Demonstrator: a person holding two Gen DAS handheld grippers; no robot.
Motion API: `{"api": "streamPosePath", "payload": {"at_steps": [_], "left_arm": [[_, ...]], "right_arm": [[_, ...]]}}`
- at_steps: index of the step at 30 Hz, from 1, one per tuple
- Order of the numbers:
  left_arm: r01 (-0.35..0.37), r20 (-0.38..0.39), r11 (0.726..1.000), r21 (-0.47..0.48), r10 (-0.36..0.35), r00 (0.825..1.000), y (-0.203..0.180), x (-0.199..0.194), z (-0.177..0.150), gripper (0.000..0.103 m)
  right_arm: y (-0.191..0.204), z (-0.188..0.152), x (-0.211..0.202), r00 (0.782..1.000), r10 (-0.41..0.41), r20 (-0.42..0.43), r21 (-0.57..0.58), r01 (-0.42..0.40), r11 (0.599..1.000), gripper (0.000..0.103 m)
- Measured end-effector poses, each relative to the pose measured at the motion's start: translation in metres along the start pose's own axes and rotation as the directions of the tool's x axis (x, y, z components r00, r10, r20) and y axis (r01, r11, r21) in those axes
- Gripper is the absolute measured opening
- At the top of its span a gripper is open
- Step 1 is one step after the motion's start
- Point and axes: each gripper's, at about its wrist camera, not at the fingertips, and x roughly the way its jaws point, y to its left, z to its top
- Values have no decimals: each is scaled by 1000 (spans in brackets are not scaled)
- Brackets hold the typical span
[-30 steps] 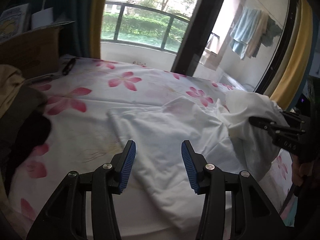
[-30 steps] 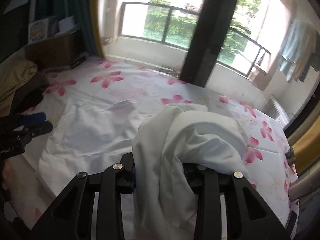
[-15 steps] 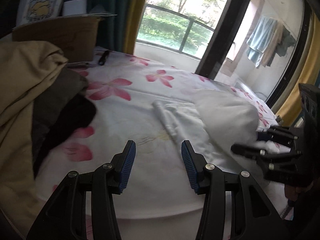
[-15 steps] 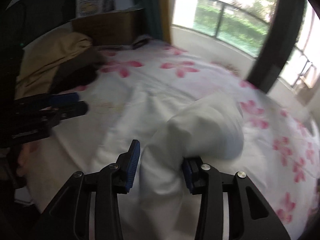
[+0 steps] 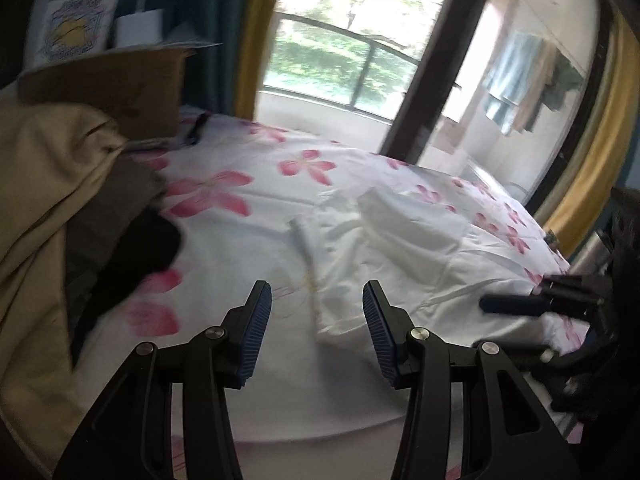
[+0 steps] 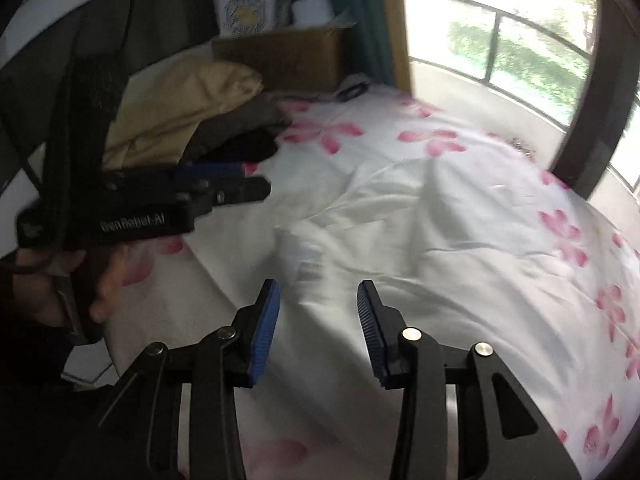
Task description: Fold large clothes
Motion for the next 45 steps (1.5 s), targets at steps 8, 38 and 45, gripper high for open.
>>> {"api": "streamPosePath", "payload": {"at_steps": [8,38,45], "left_arm": [[76,-148,987,141,-54,987,-45,60,9,50],[-64,-170,992,112,82,982,-33,18,-17,37],[-2,-65,987,159,13,998,-62,13,19,44]], "right_arm": [[-76,-28,-42,967,-256,20,187,248,951,47],[-121,-71,-22,968,-251,-8,349,238,906,64],[-134,-69,-55,956,-289,55,412,242,878,64]]}}
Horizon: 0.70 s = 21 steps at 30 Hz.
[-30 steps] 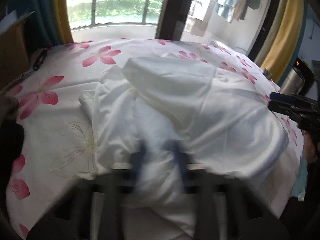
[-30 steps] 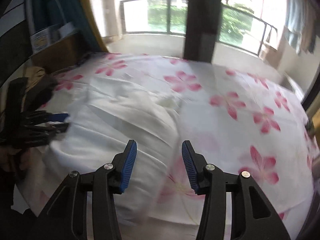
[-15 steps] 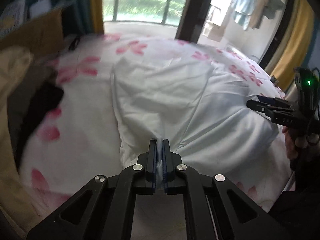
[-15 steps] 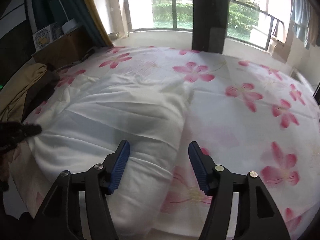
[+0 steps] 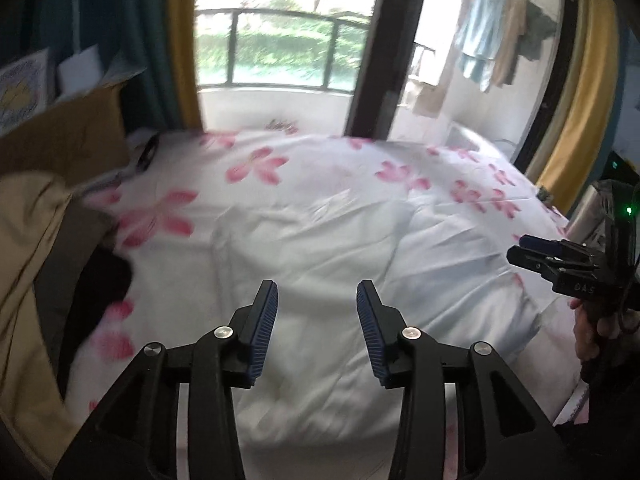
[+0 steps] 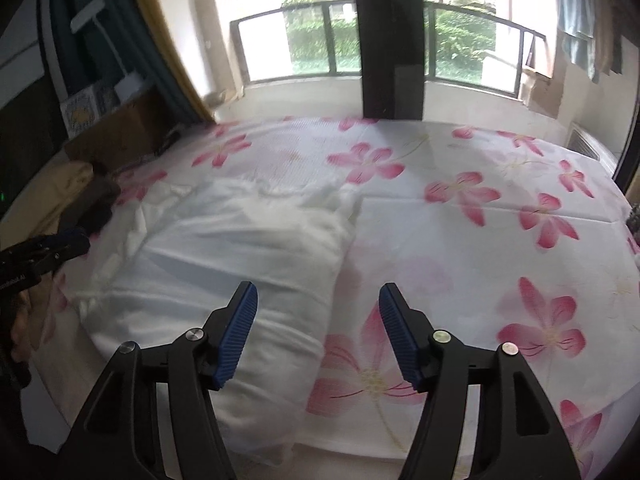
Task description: Fold large clothes
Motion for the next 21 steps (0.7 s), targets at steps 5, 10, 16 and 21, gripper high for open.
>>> {"api": "streamPosePath", "payload": {"at_steps": [5,10,16,21], "left_arm": [[46,-30,996,75,-43,999,-29,30,15,44],[61,-84,990,125,-51,995,-43,62,19,44],[38,-158,994,98,-22,987,-30,96,16,44],[34,-182,998,59,-23,983,-13,105,9,44]], "right_arm": [[-13,4,11,999,-33,-20,29,34,999,64],[-16,4,28,999,-8,-49,39,10,999,64],[-13,8,48,997,-19,-70,28,21,999,64],[-6,7,58,996,-32,-78,19,33,999,64]]}}
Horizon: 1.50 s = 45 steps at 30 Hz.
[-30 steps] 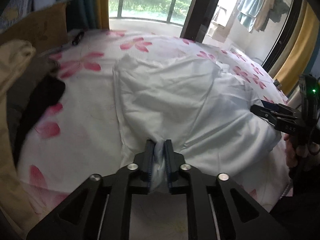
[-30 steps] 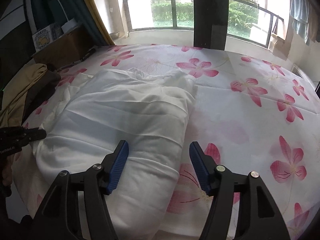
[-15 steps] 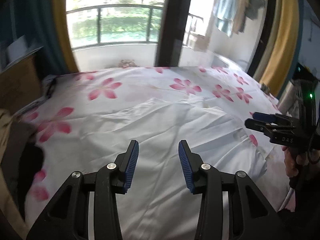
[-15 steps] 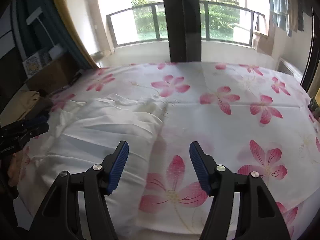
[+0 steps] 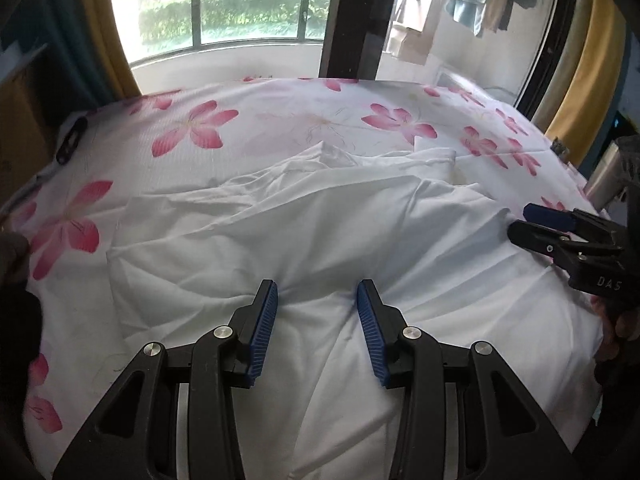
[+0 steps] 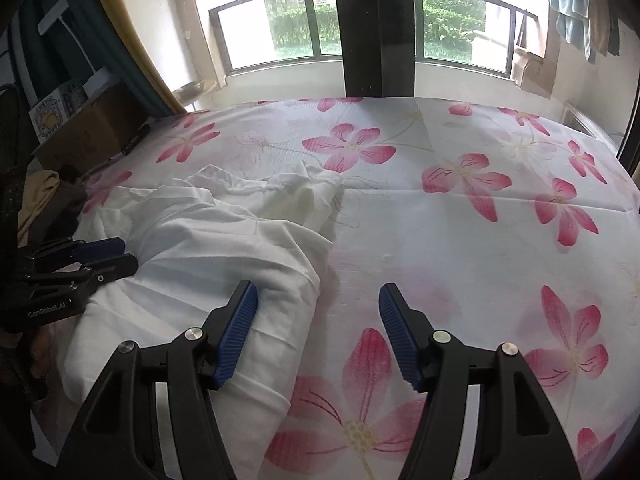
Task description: Fold large clothes
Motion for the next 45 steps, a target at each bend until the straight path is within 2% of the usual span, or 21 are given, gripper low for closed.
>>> {"api": "streamPosePath", "payload": {"at_steps": [10,17,19,23,27,30,33,37,39,42,45], "left_arm": [[-63,-7,997,-43,63,998,21,-22,-20,44],[-57,31,992,-111,61,998,36,-52,-42,44],[-43,60,988,-149,52,997,42,-62,-52,44],[-38,78,975,-220,57,995,53,-74,-69,44],[-42,84,958,-285,69,994,66,-83,-83,44],[-52,82,950,-307,81,993,73,-87,-92,53],[-21,83,951,-309,48,995,76,-87,-94,58],[35,86,961,-273,-12,996,71,-81,-89,68],[47,93,962,-270,-22,995,70,-76,-86,70],[62,111,957,-283,-31,993,72,-70,-80,71],[112,131,947,-301,-75,989,73,-64,-74,78]], "right_arm": [[6,-6,-22,999,43,5,29,-43,999,64],[17,-22,-37,1000,21,-7,0,-21,1000,64],[19,-28,-41,1000,17,-5,-10,-17,1000,67],[22,-43,-44,1000,10,0,-17,-10,1000,79],[25,-56,-42,1000,-4,-7,-33,4,999,81],[29,-62,-44,999,-35,7,-65,36,997,81],[29,-62,-47,999,-43,6,-66,43,997,81],[23,-57,-55,1000,-6,3,-28,6,1000,81],[19,-55,-60,1000,2,6,-15,-2,1000,81],[14,-49,-70,1000,1,30,-4,-1,1000,81],[8,-44,-78,998,11,59,15,-12,1000,81]]}}
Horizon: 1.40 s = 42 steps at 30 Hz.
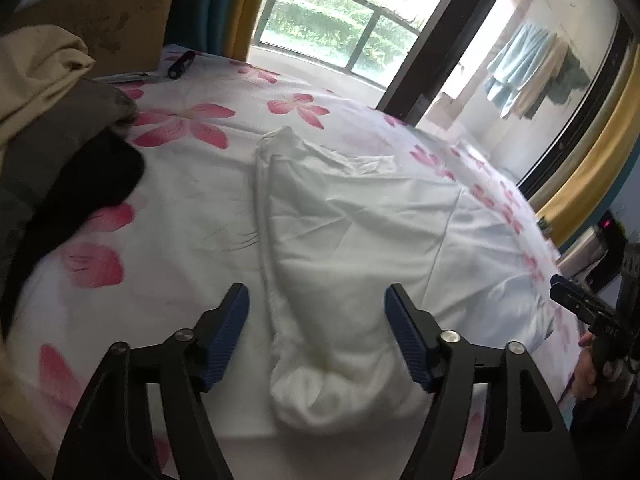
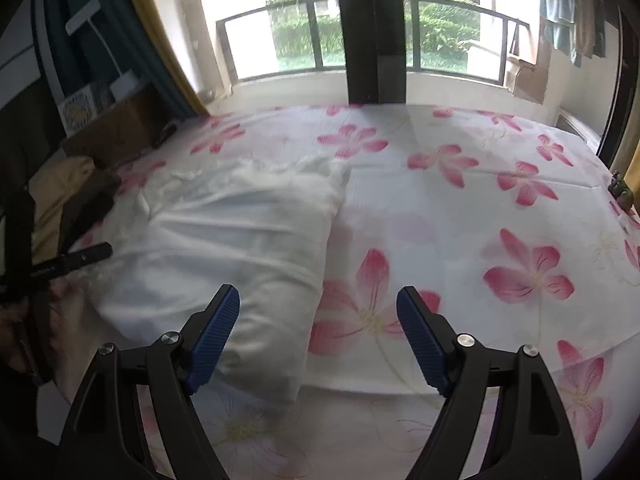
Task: Fold large clothes
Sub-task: 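Grasp the shirt bundle end with the right tool and lift it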
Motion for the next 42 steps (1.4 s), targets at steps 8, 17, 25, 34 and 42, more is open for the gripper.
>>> {"api": "streamPosePath", "payload": {"at_steps": [8,17,25,34,42], "left_arm": [[110,-65,993,33,-108,992,-19,19,8,84],[310,-85,942,-129,-322,943,-28,43,14,85],[225,-141,974,-10,-224,964,-67,65,23,87],[109,-156,970,220,-75,985,-97,76,18,86],[194,-158,964,180,-166,973,-86,76,19,43]], "right_arm": [[-12,4,25,999,16,-45,33,-15,999,81],[-9,4,61,992,64,-109,47,-59,997,81],[2,4,72,989,93,-116,23,-91,996,81],[-6,7,75,981,167,-95,65,-161,985,81],[13,8,80,965,244,-98,29,-242,970,64]]}}
